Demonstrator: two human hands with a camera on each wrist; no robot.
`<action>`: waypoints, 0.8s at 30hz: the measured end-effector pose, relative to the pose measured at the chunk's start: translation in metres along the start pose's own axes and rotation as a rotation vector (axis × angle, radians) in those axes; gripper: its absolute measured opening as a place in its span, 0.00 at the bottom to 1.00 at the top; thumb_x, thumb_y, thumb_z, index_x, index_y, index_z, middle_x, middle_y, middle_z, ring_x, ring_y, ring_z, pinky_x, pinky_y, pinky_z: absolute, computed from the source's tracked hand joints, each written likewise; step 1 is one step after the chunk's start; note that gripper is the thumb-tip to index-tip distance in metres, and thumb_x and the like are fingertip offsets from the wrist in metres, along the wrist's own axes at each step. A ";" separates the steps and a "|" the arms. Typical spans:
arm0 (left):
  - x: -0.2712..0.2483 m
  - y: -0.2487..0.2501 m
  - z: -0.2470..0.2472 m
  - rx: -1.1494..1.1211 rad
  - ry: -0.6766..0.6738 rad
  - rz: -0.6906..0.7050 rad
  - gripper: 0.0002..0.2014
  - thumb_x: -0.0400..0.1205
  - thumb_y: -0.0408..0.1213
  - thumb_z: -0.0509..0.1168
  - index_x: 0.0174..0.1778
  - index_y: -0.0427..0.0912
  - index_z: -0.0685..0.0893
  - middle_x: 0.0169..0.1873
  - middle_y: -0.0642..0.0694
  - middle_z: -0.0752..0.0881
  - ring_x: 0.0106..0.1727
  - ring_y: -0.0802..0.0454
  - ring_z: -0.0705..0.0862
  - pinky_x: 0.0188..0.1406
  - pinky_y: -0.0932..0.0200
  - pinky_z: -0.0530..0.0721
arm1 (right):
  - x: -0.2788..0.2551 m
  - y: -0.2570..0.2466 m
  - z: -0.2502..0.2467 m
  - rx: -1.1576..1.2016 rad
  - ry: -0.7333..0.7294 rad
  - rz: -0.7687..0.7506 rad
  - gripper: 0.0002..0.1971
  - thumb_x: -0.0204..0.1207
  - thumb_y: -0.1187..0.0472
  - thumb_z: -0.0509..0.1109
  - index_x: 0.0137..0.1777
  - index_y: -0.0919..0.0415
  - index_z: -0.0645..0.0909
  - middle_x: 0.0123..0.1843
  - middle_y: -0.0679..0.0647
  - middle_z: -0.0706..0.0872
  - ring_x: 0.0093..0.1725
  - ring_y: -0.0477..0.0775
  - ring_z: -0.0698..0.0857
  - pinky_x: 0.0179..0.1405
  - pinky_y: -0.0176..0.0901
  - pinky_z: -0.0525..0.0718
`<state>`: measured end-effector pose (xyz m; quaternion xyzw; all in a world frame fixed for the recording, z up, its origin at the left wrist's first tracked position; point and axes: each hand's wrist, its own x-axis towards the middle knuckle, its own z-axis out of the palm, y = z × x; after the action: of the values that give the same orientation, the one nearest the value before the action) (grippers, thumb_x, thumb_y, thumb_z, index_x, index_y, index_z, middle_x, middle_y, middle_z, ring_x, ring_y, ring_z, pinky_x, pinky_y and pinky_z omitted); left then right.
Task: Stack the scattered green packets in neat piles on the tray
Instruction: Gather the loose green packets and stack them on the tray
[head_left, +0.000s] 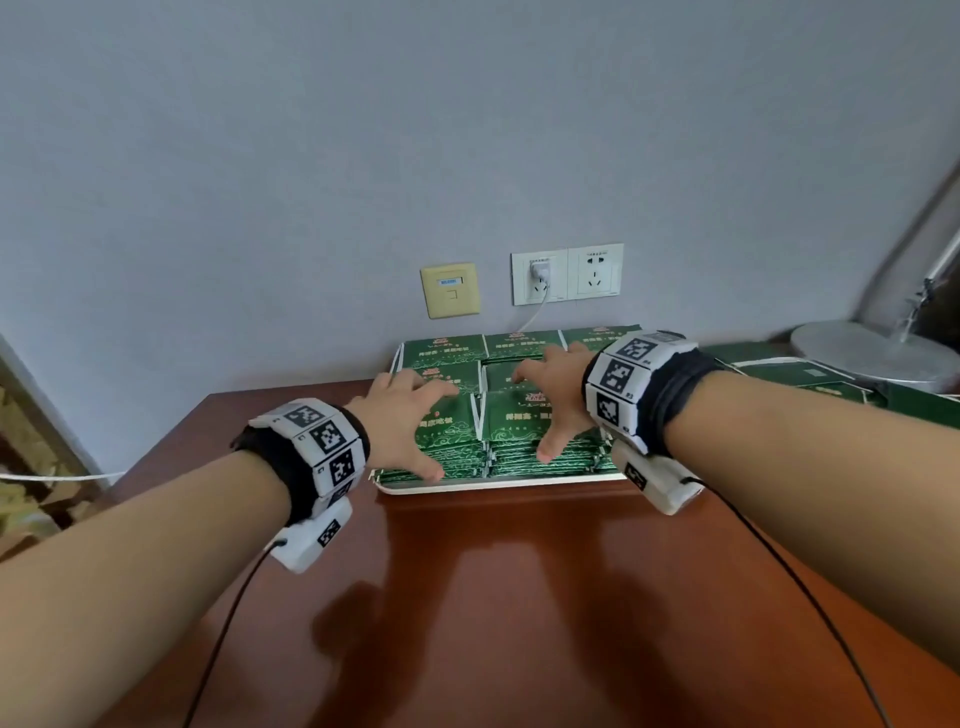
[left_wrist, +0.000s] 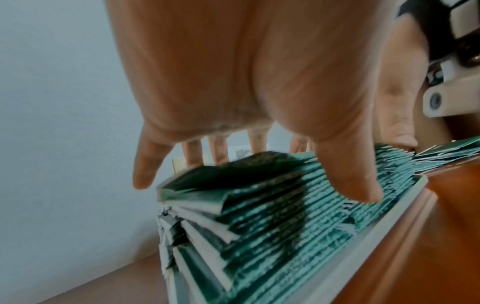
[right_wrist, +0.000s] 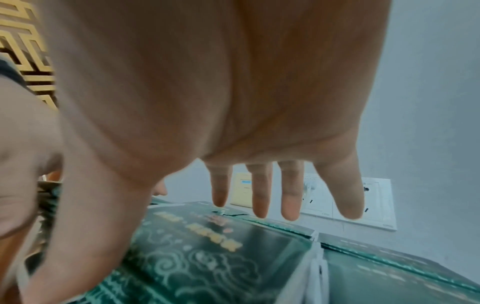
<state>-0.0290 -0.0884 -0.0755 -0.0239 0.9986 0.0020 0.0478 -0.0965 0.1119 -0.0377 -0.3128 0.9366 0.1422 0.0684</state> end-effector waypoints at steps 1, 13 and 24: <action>-0.002 -0.003 0.002 -0.028 -0.001 0.004 0.49 0.67 0.58 0.77 0.80 0.64 0.55 0.74 0.46 0.61 0.75 0.43 0.58 0.71 0.36 0.70 | -0.002 0.003 0.002 0.004 0.008 0.000 0.53 0.59 0.35 0.79 0.81 0.48 0.57 0.74 0.60 0.68 0.72 0.65 0.72 0.66 0.65 0.76; -0.011 -0.015 0.004 -0.155 0.062 0.019 0.36 0.74 0.44 0.76 0.77 0.63 0.68 0.63 0.44 0.70 0.68 0.45 0.69 0.70 0.46 0.70 | -0.008 0.008 0.013 0.044 0.051 -0.077 0.40 0.73 0.50 0.75 0.82 0.48 0.60 0.75 0.55 0.73 0.71 0.58 0.75 0.63 0.50 0.77; -0.013 -0.012 0.003 -0.153 0.085 0.022 0.38 0.74 0.46 0.75 0.79 0.59 0.65 0.67 0.44 0.70 0.71 0.44 0.67 0.72 0.46 0.69 | -0.008 0.009 0.016 0.098 0.082 -0.100 0.42 0.70 0.50 0.78 0.82 0.49 0.61 0.75 0.54 0.75 0.71 0.58 0.76 0.64 0.50 0.77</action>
<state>-0.0154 -0.0993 -0.0777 -0.0165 0.9968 0.0779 0.0032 -0.0952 0.1283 -0.0495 -0.3610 0.9277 0.0795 0.0522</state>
